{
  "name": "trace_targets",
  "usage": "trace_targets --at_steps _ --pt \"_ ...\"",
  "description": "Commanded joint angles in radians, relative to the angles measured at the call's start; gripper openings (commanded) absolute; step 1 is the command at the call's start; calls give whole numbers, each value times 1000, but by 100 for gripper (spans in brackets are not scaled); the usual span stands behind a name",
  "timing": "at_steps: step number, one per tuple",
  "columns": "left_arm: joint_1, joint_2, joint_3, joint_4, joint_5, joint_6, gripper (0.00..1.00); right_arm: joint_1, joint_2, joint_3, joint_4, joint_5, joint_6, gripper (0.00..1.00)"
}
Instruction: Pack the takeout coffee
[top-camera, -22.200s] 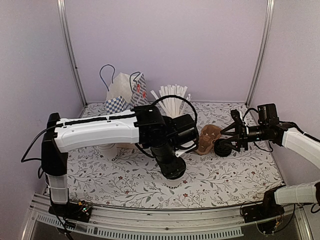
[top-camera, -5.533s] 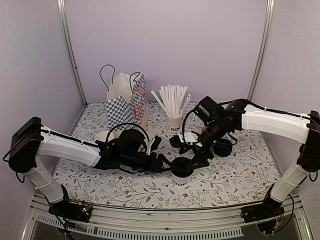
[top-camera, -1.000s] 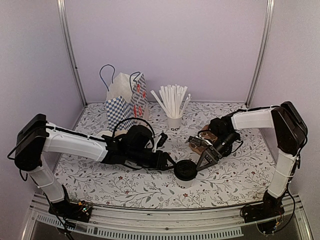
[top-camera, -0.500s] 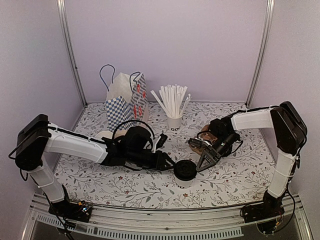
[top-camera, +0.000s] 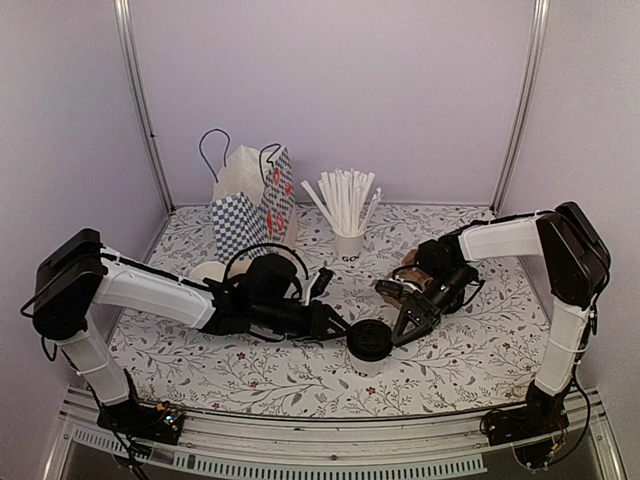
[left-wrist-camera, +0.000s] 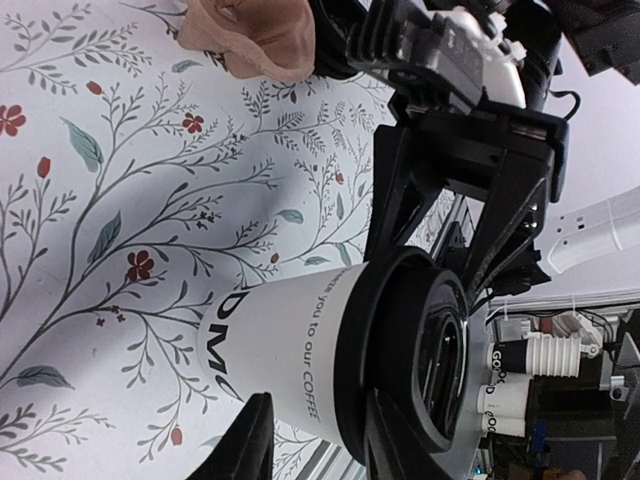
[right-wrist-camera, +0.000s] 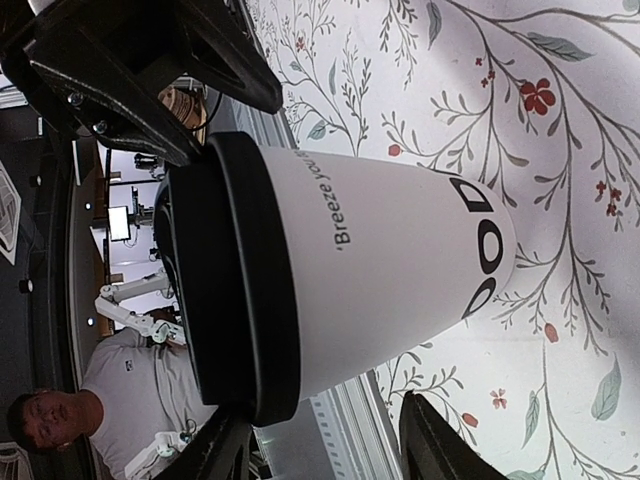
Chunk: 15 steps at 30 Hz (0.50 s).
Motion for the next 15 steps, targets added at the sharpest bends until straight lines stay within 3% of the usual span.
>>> trace_targets --at_steps 1,8,15 --pt "-11 119 -80 -275 -65 11 33 52 134 -41 248 561 16 49" --pt "-8 118 -83 -274 -72 16 32 57 131 -29 247 568 10 45" --pt "-14 33 -39 -325 -147 57 33 57 65 33 201 429 -45 43"
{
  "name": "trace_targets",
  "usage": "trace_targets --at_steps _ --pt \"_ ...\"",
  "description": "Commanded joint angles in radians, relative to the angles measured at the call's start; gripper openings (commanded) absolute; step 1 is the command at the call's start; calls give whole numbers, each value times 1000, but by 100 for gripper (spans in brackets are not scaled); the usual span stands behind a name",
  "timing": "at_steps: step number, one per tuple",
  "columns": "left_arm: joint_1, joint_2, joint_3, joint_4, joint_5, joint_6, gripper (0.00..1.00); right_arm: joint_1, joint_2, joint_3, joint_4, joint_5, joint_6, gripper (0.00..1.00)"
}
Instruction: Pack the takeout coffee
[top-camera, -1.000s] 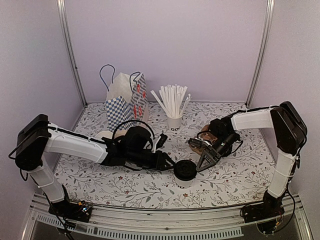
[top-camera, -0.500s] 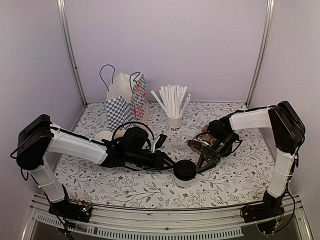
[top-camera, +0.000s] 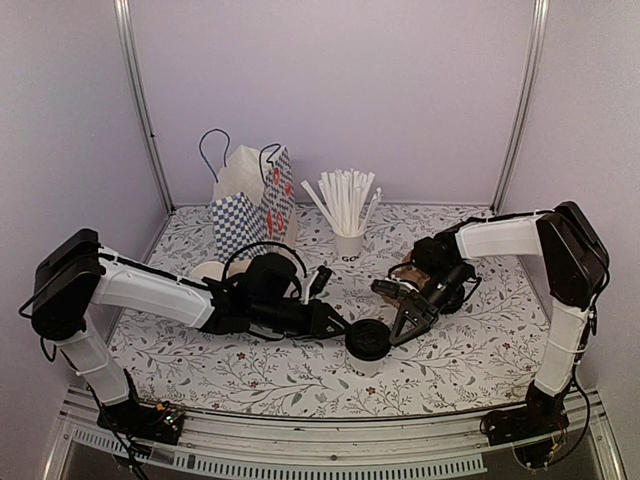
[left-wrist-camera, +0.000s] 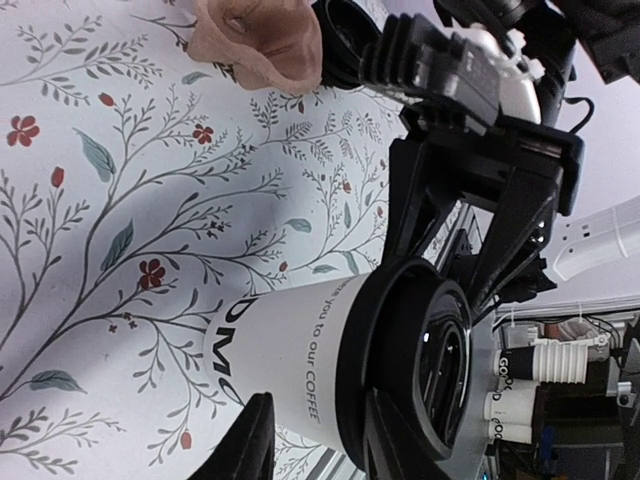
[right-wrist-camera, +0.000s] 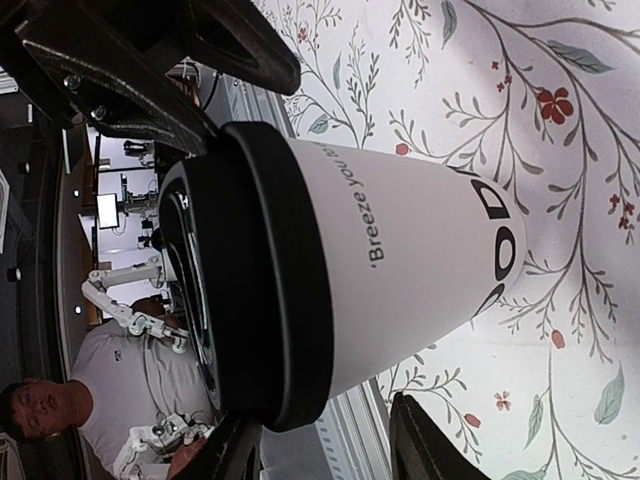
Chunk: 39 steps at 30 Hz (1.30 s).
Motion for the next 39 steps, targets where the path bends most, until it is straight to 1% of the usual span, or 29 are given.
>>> trace_targets --at_steps 1,6,12,20,32,39 --pt "-17 34 -30 -337 -135 56 33 37 54 7 236 392 -43 43" --pt "-30 -36 3 -377 -166 80 35 37 36 71 228 372 -54 45" --pt "-46 -68 5 -383 -175 76 37 37 70 153 210 363 -52 45" --pt "-59 -128 23 -385 -202 82 43 36 80 225 177 317 -59 47" --pt "-60 -154 84 -398 -202 117 48 35 -38 163 163 316 -70 59" --pt "-35 -190 56 -384 -234 118 49 35 -74 139 125 320 -82 60"
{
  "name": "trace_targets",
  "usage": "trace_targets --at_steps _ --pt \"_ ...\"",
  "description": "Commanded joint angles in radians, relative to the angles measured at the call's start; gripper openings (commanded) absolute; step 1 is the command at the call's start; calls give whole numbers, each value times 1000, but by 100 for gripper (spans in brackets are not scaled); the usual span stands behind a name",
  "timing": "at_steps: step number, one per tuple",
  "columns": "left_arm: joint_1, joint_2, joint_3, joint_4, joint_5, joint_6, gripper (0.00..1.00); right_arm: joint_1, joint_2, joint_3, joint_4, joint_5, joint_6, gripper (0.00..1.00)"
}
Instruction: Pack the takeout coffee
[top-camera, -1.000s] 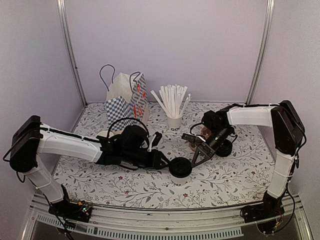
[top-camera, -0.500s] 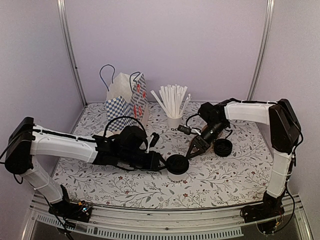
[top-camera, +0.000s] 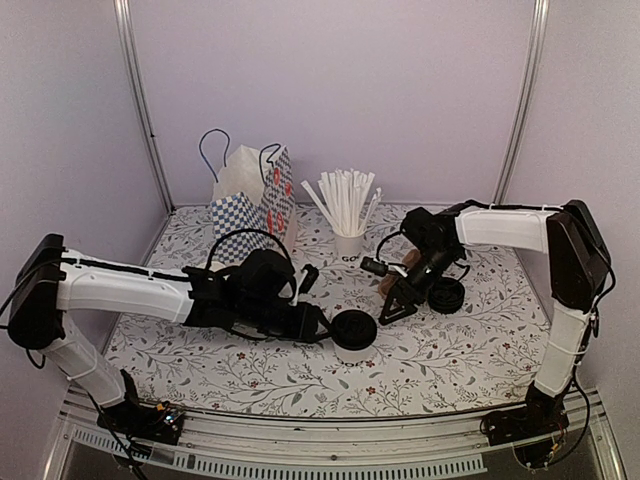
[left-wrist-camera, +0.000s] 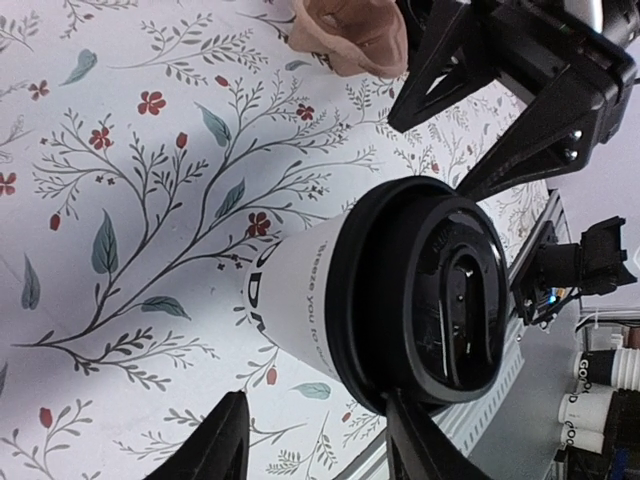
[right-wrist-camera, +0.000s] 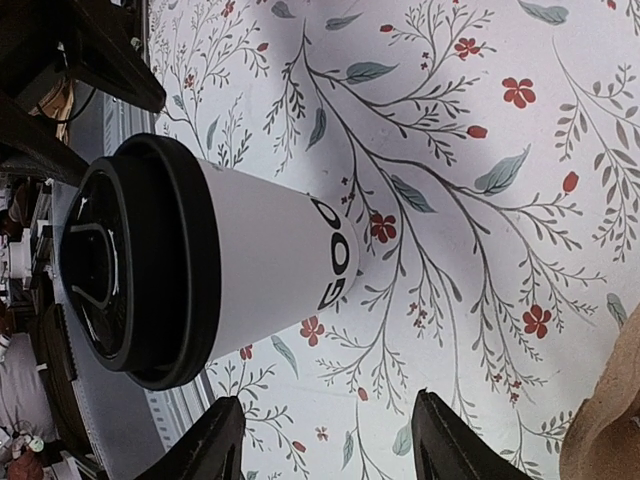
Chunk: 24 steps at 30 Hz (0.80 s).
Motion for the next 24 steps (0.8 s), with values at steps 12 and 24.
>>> trace_targets --at_steps 12,24 --pt "59 -63 -51 144 47 -9 49 7 -72 -36 -59 -112 -39 62" --pt "81 -5 -57 184 75 -63 41 43 -42 -32 -48 -162 -42 64"
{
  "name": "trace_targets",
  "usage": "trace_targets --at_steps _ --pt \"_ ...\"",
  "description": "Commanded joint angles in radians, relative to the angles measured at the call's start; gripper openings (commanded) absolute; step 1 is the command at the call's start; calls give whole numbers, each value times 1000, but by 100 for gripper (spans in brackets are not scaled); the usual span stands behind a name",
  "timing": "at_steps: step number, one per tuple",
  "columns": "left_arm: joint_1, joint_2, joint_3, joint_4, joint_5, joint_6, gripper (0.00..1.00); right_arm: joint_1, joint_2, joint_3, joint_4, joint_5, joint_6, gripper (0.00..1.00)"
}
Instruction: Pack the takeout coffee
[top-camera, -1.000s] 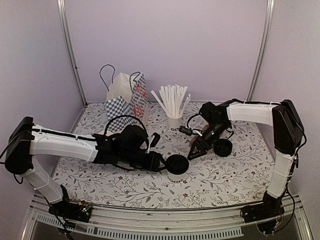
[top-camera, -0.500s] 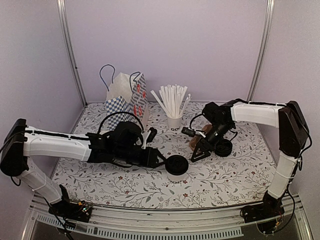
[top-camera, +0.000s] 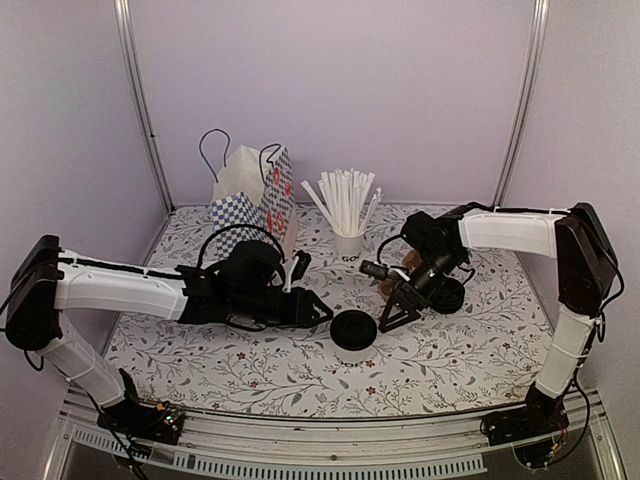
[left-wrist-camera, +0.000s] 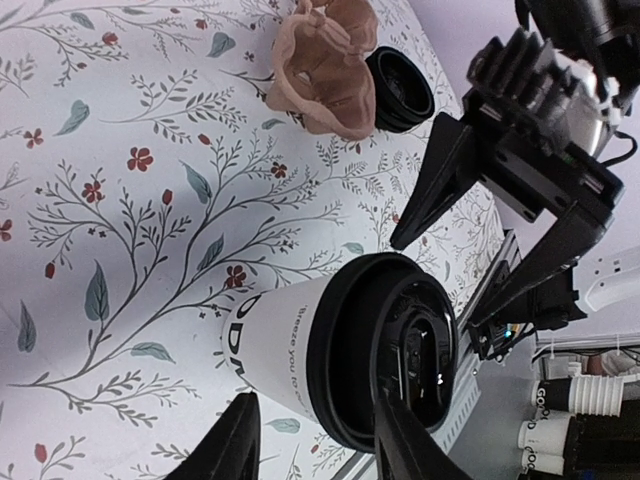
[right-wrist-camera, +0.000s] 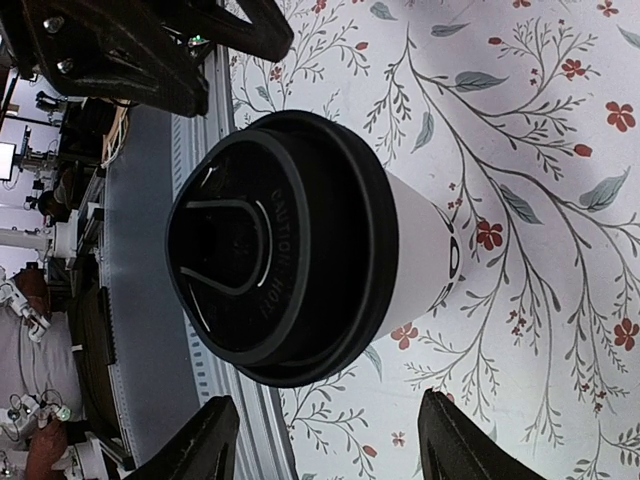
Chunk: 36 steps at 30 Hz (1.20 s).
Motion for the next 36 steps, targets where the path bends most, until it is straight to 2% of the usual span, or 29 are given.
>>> trace_targets --at_steps 1,19,26,31,36 --pt "10 33 -8 32 33 -17 41 18 19 16 -3 -37 -9 64" --pt "10 92 -33 66 87 -29 39 20 91 52 18 -19 25 60" --pt "11 156 -69 17 101 -69 35 20 132 28 69 145 80 58" --pt "-12 209 -133 -13 84 -130 20 27 193 -37 129 355 116 48" --pt "-15 246 -209 55 122 -146 16 30 234 -25 124 413 120 44"
